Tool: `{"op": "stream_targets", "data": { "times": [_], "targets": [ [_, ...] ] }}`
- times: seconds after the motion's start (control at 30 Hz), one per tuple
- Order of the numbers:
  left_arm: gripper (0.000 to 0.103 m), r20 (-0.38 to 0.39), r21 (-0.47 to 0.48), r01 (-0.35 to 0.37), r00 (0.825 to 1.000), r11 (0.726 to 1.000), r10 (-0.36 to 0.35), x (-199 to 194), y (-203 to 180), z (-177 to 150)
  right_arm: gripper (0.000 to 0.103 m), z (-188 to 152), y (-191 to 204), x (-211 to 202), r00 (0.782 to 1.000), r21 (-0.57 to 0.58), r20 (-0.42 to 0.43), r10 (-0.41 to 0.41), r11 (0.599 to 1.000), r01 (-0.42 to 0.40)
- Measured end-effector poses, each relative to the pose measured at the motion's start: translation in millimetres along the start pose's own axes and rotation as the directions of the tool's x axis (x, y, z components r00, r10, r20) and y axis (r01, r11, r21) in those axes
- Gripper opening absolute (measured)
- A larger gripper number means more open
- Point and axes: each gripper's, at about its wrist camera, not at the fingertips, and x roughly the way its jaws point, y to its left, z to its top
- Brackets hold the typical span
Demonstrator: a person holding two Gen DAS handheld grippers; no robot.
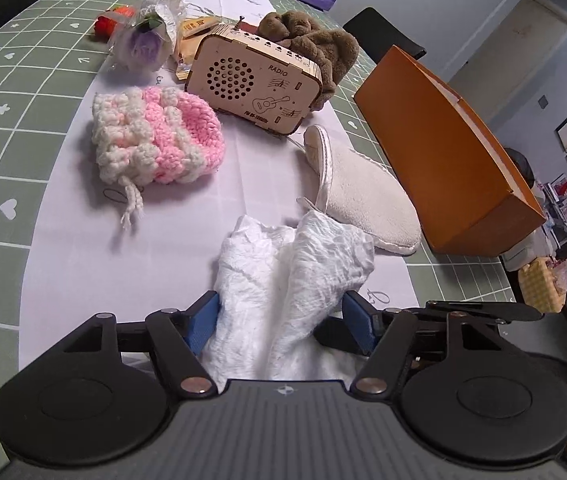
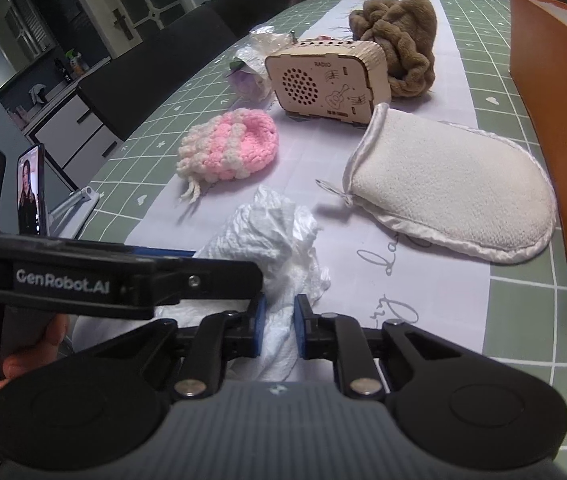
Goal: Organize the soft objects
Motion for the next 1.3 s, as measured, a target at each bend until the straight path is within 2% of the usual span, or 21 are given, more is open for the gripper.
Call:
{"op": "stream_targets", "data": {
  "times": [0.07, 0.13, 0.2, 0.27, 0.33, 0.43, 0.47, 0.57, 0.67, 0.7, 0.83, 0.87, 0.93, 1.1, 1.2, 1.27, 1.3],
  "targets": [
    [0.074, -0.007, 0.017, -0.013, 1.000, 1.000, 0.013, 3, -6, 1, 0.015, -1, 5, 1, 1.000, -0.024, 0.003, 0.029, 0.999, -0.029],
    [0.072, -0.008, 0.046, -0.045, 0.999, 0.998, 0.046, 6, -14, 0, 0.016, -2, 12, 3, 1.000, -0.071, 0.008, 0.019, 0.997, -0.019],
    [0.057, -0.003, 0.060, -0.084, 0.996, 0.995, 0.085, 8, -19, -1, 0.016, -3, 13, 4, 1.000, -0.088, 0.010, 0.004, 0.996, -0.003],
    [0.048, 0.013, 0.087, -0.125, 0.992, 0.988, 0.124, 8, -22, -3, 0.017, -3, 11, 4, 1.000, -0.087, 0.009, 0.012, 0.996, -0.011],
    [0.042, 0.028, 0.094, -0.131, 0.991, 0.987, 0.129, 7, -22, -4, 0.021, -3, 10, 3, 1.000, -0.092, 0.009, 0.014, 0.996, -0.013],
    [0.026, 0.052, 0.110, -0.141, 0.989, 0.984, 0.136, 5, -23, -5, 0.032, -2, 11, 0, 1.000, -0.117, 0.019, 0.000, 0.993, 0.002],
    [0.022, 0.063, 0.110, -0.141, 0.989, 0.984, 0.134, 3, -23, -4, 0.032, -1, 10, -3, 1.000, -0.127, 0.028, -0.007, 0.992, 0.010],
    [0.020, 0.091, 0.096, -0.135, 0.988, 0.986, 0.126, -2, -20, 1, 0.039, 4, 8, -14, 0.997, -0.168, 0.068, -0.032, 0.985, 0.043],
    [0.020, 0.122, 0.098, -0.162, 0.981, 0.982, 0.150, -3, -18, 9, 0.050, 8, 2, -23, 0.987, -0.221, 0.129, -0.095, 0.968, 0.122],
    [0.020, 0.129, 0.097, -0.161, 0.980, 0.982, 0.148, -3, -17, 12, 0.056, 11, -2, -23, 0.981, -0.228, 0.143, -0.134, 0.960, 0.164],
    [0.020, 0.158, 0.117, -0.163, 0.977, 0.980, 0.144, 3, -22, 24, 0.061, 23, -16, -9, 0.941, -0.235, 0.170, -0.292, 0.916, 0.326],
    [0.020, 0.165, 0.129, -0.170, 0.975, 0.977, 0.148, 5, -24, 27, 0.062, 25, -19, -5, 0.935, -0.228, 0.173, -0.309, 0.911, 0.344],
    [0.020, 0.168, 0.150, -0.187, 0.972, 0.971, 0.161, 12, -29, 30, 0.069, 31, -26, 4, 0.930, -0.209, 0.168, -0.326, 0.910, 0.357],
    [0.021, 0.162, 0.154, -0.202, 0.971, 0.967, 0.177, 25, -28, 35, 0.074, 36, -34, 19, 0.927, -0.185, 0.162, -0.337, 0.913, 0.364],
    [0.021, 0.162, 0.152, -0.197, 0.972, 0.969, 0.172, 27, -26, 37, 0.074, 37, -40, 27, 0.933, -0.154, 0.142, -0.330, 0.924, 0.350],
    [0.021, 0.159, 0.153, -0.198, 0.972, 0.968, 0.173, 28, -26, 37, 0.071, 38, -42, 28, 0.934, -0.140, 0.150, -0.323, 0.928, 0.344],
    [0.021, 0.156, 0.152, -0.197, 0.972, 0.968, 0.174, 29, -25, 37, 0.066, 38, -41, 29, 0.934, -0.142, 0.152, -0.324, 0.928, 0.345]
  ]
}}
